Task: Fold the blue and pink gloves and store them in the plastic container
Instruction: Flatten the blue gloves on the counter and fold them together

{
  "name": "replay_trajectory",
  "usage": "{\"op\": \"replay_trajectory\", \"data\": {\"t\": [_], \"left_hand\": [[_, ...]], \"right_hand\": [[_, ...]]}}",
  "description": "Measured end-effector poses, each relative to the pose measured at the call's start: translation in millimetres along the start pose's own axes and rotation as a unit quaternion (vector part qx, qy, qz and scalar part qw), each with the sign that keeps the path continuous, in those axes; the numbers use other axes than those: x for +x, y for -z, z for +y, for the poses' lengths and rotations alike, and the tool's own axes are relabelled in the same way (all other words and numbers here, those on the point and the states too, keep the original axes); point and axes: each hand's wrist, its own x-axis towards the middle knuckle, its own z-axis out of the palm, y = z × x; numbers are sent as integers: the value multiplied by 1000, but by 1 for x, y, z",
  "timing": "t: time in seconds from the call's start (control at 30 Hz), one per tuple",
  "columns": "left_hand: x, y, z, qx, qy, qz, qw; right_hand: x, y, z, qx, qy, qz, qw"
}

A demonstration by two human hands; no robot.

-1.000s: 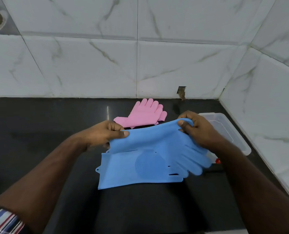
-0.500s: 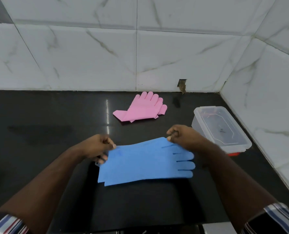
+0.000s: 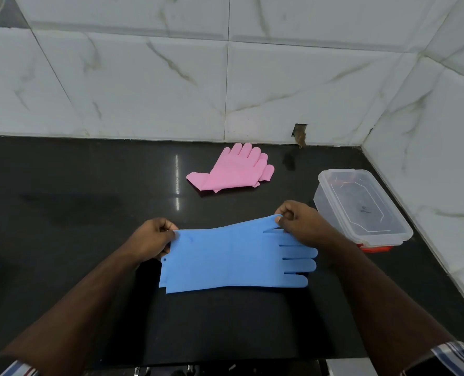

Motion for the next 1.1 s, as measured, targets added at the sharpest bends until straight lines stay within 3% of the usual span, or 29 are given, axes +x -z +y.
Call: {"op": "replay_trajectory", "data": {"t": [0.47, 0.8, 1.0, 1.1], "left_hand": [[-7, -3, -1, -24, -18, 77, 997], [-7, -4, 0, 85, -27, 121, 989], [-10, -3, 0, 89, -25, 130, 987], [-9, -4, -1, 91, -25, 133, 987]], "right_hand": [[14, -14, -12, -37, -15, 0, 999], [14, -18, -4, -60, -27, -6, 998], [10, -20, -8, 15, 14, 98, 995], [10, -24, -9, -8, 34, 98, 995]]}}
